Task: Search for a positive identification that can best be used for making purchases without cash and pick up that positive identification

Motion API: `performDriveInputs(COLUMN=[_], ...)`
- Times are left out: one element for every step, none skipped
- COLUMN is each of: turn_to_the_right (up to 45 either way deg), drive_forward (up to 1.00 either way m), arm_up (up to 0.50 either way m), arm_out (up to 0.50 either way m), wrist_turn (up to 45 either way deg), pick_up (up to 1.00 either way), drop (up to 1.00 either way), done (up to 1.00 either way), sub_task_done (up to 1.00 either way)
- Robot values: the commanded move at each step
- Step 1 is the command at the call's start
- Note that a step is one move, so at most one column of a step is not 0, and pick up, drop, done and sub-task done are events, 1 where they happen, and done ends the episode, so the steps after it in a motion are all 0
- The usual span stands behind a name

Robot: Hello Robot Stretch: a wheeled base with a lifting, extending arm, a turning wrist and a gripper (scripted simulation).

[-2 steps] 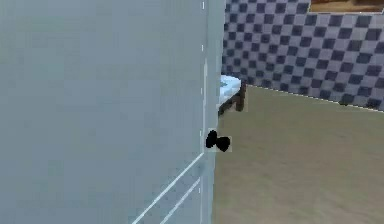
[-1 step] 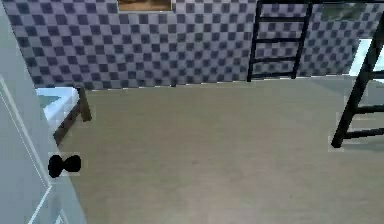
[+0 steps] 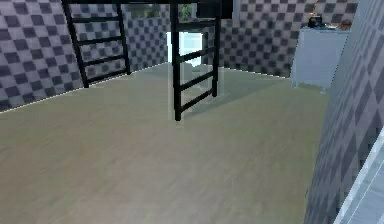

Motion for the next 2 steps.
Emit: performDriveInputs(turn_to_the_right=[15.0, 0.0], drive_forward=[0.00, 1.00], arm_up=[0.00, 0.00], arm_out=[0.00, 0.00], wrist_turn=[0.0, 0.0], pick_up=[0.00, 0.00], drop=[0.00, 0.00], done=[0.00, 0.00], sub_task_done=[0.00, 0.00])
